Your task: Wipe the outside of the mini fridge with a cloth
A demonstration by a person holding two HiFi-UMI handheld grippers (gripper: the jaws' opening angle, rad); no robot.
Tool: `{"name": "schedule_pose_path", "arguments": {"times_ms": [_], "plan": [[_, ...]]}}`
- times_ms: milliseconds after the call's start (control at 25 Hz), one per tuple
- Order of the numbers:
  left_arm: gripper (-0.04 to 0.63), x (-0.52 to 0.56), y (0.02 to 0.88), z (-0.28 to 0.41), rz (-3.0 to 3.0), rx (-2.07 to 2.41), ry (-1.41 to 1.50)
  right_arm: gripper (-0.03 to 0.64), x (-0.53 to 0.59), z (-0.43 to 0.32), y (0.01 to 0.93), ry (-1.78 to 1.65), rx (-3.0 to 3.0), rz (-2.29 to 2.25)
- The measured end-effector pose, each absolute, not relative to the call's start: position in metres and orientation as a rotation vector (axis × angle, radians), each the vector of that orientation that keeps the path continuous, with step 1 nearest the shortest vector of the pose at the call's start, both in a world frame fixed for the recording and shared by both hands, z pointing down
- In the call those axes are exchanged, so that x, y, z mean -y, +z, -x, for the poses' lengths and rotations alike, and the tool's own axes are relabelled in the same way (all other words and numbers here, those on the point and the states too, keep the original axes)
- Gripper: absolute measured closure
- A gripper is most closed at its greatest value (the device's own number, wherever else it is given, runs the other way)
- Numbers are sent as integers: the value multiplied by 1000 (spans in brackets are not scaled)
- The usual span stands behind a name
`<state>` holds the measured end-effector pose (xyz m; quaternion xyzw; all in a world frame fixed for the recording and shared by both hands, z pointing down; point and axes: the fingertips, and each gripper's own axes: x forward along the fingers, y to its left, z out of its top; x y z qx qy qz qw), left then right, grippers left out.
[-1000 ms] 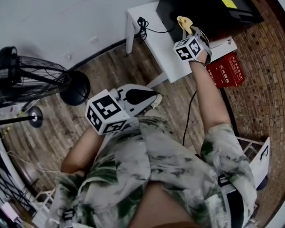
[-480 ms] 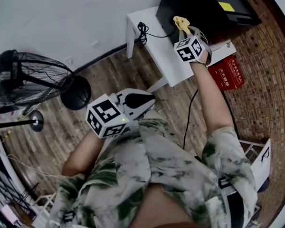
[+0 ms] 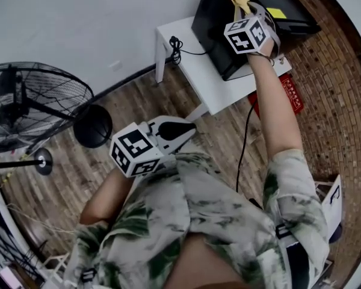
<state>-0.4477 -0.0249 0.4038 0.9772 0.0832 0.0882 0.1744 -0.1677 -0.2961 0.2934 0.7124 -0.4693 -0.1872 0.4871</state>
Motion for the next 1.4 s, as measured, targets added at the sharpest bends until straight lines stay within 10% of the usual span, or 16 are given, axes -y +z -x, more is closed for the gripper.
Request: {"name": "schedule_pose_path", "arguments": {"times_ms": [1400], "plan": [[568, 88, 431, 490, -2684, 90, 252, 518, 355, 159, 567, 16, 1149, -1456]]}}
